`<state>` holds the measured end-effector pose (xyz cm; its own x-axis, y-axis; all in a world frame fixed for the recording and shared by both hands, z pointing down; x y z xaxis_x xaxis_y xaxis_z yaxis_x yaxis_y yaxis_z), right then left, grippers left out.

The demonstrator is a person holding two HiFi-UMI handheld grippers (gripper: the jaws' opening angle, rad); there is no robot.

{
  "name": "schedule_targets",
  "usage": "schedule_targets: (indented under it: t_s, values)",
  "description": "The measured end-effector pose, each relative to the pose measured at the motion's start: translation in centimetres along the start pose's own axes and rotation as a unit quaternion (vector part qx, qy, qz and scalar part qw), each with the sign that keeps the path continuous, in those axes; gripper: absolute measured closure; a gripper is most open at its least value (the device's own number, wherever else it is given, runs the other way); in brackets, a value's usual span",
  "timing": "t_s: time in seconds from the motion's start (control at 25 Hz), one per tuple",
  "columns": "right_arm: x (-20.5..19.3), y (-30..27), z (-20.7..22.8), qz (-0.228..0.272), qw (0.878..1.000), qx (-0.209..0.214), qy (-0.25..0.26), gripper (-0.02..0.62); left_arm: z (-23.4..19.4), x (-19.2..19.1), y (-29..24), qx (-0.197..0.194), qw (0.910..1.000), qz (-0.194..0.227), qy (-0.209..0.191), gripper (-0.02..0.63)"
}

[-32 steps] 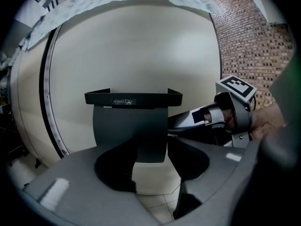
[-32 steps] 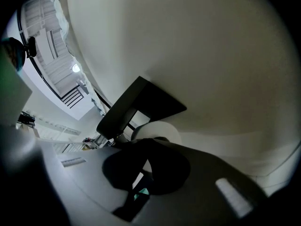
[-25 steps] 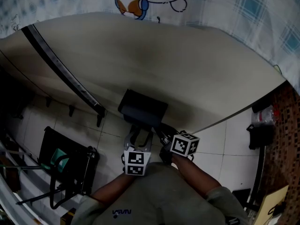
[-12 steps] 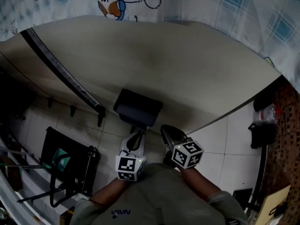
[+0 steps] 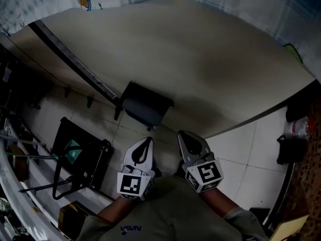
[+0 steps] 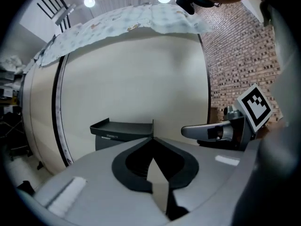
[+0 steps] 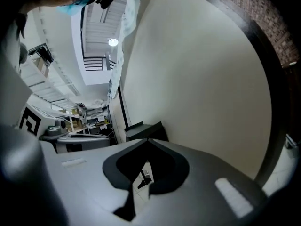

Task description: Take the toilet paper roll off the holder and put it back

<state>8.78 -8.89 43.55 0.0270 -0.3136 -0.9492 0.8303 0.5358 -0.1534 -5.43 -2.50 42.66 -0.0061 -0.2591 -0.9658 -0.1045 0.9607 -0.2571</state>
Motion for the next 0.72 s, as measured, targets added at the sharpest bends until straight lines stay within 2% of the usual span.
schedule_targets:
  t_s: [0.16,0.36,0.56,0.72]
  values:
    - [1.0,0.6,0.2,0.008,0.999,0.016,0.033,0.6,0.8,0.6,1.4,0.029,0.9996,0.004,-0.002,0.598]
    - [2.0,0.8,-0.8,0.003,0.999,0.017,0.048,0.6,0.2,0.7,3.4,0.057,0.9982,0.013,0.01,0.598]
    - [2.3,1.6,-2.5,0.016,0.998,0.017,0.062,0.6,-0.4,1.8,5.5,0.065,0.9971,0.036,0.016,0.598]
    - [2.2,1.9,-4.4,0.018,0.997,0.007,0.071,0.6,-1.1,2.2,7.7,0.064,0.9967,0.049,0.005,0.598]
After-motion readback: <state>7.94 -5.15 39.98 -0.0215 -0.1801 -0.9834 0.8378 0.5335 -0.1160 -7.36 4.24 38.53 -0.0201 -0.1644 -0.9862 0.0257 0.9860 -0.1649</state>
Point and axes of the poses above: the fingertips, and each gripper's own axes: y backward along the fingers, z to its right, x out of its top, the point moved 6 cm from there along y, backward along the fingers, and after that the axes turned 4 degrees about x, right-handed, at the moved point
